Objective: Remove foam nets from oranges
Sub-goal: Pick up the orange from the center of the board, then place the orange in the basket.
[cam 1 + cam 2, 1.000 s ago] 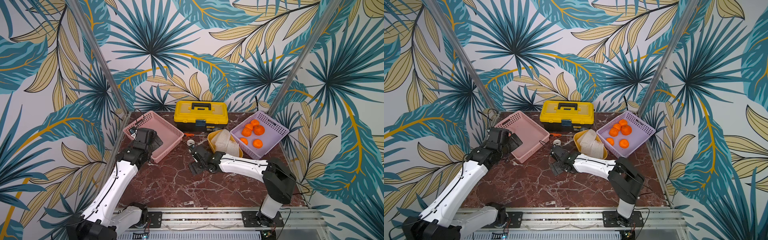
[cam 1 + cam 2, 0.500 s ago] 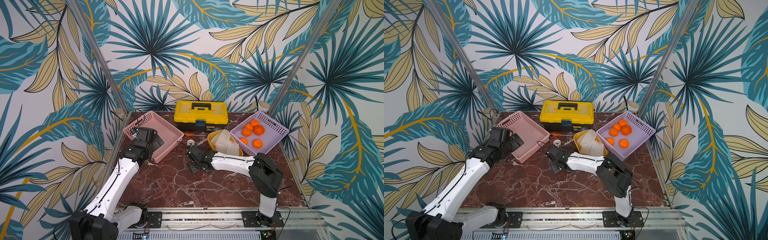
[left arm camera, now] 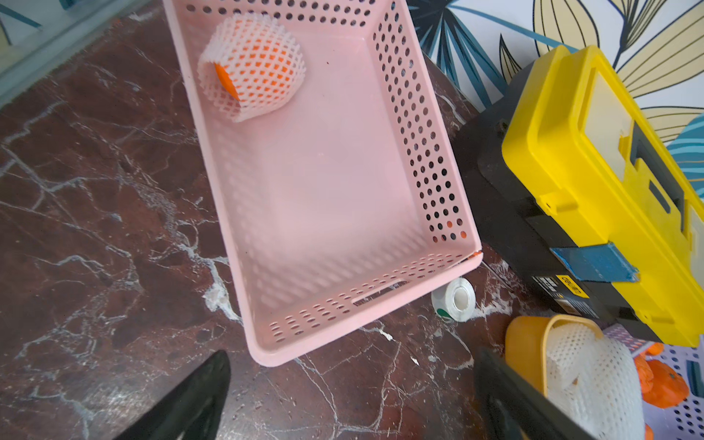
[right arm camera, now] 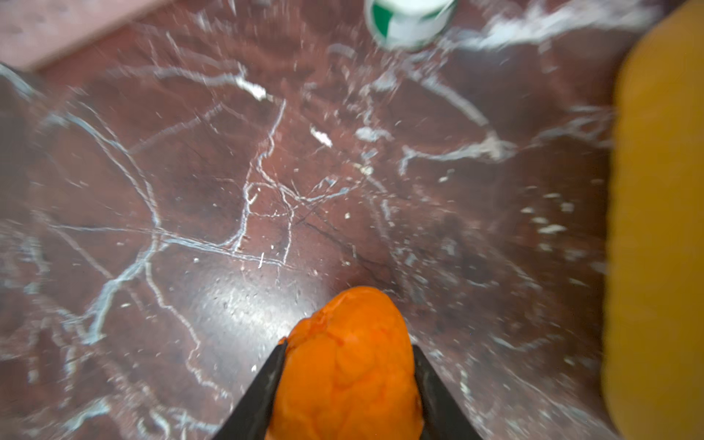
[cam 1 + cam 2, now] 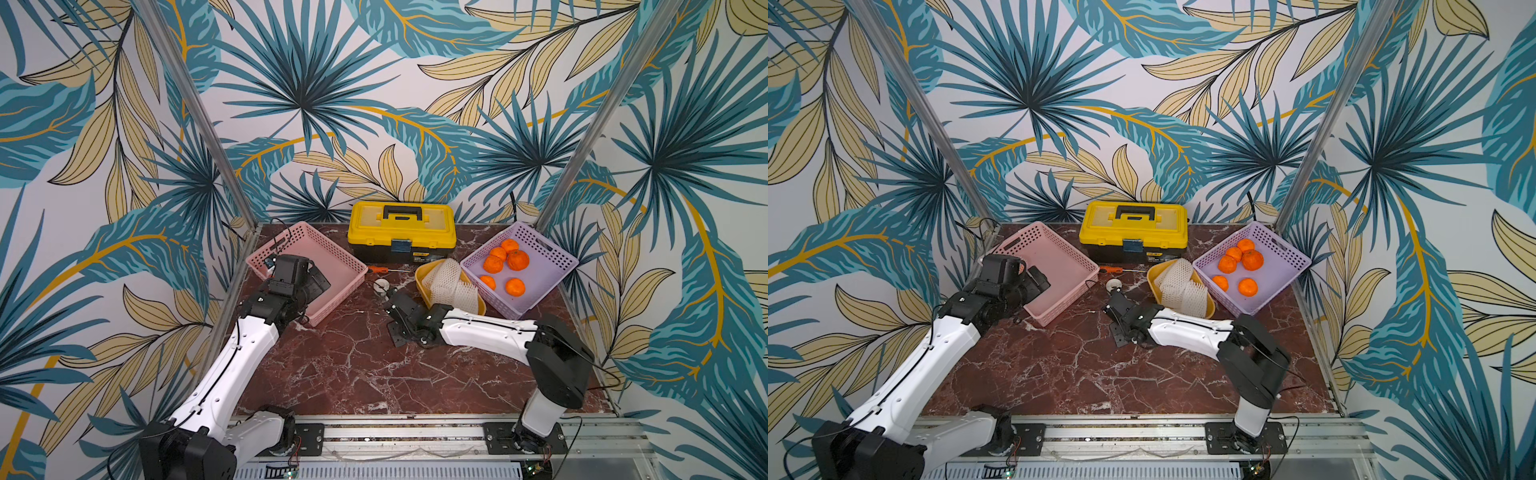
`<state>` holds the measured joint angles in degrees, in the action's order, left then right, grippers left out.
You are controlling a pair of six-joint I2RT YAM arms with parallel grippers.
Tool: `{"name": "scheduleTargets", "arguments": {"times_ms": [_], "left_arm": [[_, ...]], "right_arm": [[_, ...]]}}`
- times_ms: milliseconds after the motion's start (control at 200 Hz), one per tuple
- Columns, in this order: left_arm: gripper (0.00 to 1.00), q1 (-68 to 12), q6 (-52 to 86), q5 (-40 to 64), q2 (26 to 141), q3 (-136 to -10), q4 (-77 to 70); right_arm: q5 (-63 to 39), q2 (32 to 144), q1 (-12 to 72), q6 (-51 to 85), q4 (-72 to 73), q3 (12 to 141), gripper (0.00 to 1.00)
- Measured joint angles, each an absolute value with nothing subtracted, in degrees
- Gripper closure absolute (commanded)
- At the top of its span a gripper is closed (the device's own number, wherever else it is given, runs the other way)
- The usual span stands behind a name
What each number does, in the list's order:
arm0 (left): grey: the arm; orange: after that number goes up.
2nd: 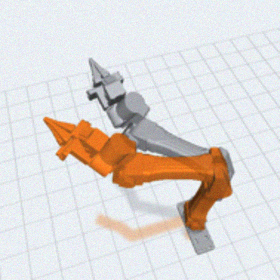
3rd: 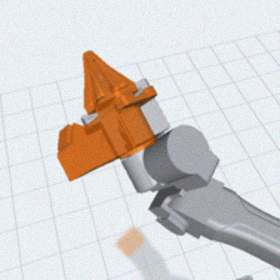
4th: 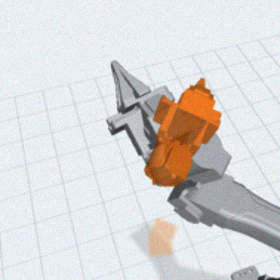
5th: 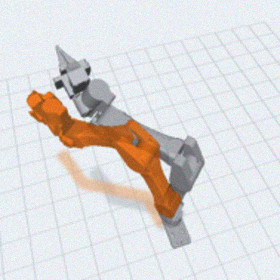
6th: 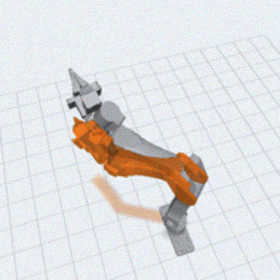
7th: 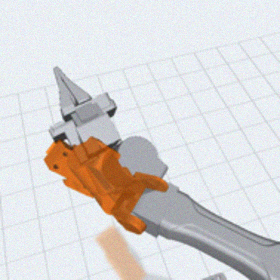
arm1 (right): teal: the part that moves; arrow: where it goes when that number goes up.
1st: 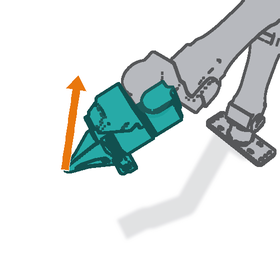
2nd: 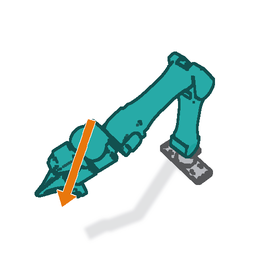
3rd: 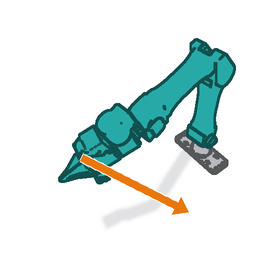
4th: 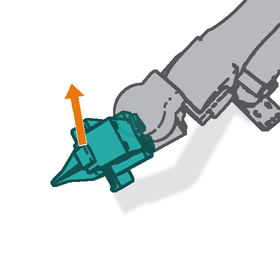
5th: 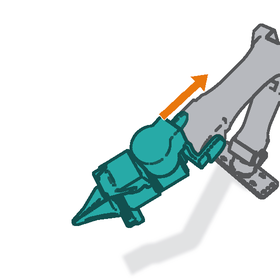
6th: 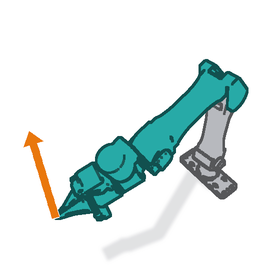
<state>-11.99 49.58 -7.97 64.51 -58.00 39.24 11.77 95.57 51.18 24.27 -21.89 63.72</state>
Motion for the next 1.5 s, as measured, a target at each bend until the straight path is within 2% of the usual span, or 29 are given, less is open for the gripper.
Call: {"name": "scheduleTargets", "arguments": {"times_ms": [140,255,351,541,741,972,1217,1382,1498], "left_arm": [[0.0,-12.0,47.6,-0.4,64.6,-56.8,36.4],[0.0,-12.0,46.0,3.9,64.7,-56.8,34.4],[0.01,-12.2,45.3,6.1,64.7,-56.8,33.3],[0.0,-12.9,44.1,8.5,64.7,-56.7,32.1],[0.0,-13.6,43.9,8.3,64.7,-56.6,31.9],[0.0,-13.8,43.9,6.6,64.7,-56.6,32.0],[0.0,-14.0,42.6,6.5,65.2,-56.6,32.0],[0.0,-14.0,41.7,6.5,66.1,-56.7,32.1],[0.01,-14.0,41.1,6.4,67.1,-56.8,32.2]], "right_arm": [[11.4,81.3,43.8,26.3,-18.6,58.3,0.68],[11.6,70.1,31.4,28.3,-17.1,54.5,0.65],[11.3,65.9,20.9,29.1,-17.9,54.2,0.64],[6.6,67.4,2.0,31.4,-17.8,54.0,0.61],[3.4,80.1,-12.3,34.9,-12.6,54.7,0.57],[7.2,91.7,-17.3,35.2,-10.1,60.8,0.5],[9.7,97.5,-17.4,33.0,-7.5,66.2,0.34],[9.5,98.0,-17.5,32.5,-7.5,66.8,0.11],[8.1,92.7,-17.6,32.2,-4.6,62.5,0.09]]}}
